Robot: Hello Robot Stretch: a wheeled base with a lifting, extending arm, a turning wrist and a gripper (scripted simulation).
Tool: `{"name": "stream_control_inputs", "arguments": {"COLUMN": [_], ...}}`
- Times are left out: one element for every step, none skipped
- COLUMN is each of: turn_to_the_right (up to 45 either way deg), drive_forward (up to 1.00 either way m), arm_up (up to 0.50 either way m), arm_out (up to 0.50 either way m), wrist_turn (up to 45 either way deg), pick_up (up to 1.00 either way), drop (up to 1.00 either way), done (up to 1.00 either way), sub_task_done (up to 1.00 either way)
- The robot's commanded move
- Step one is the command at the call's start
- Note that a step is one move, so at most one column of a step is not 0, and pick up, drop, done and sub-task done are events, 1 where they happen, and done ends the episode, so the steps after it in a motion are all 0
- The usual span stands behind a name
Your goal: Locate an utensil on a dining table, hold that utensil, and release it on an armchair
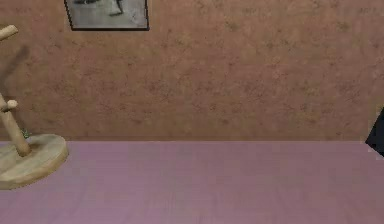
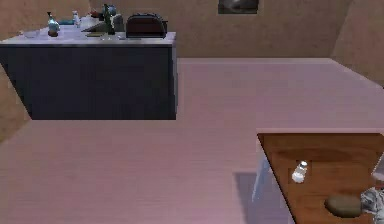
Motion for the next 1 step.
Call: {"name": "stream_control_inputs", "arguments": {"turn_to_the_right": [3.0], "drive_forward": [0.00], "arm_up": [0.00], "arm_out": [0.00], "wrist_turn": [0.0], "pick_up": [0.00], "drop": [0.00], "done": [0.00], "sub_task_done": [0.00]}}
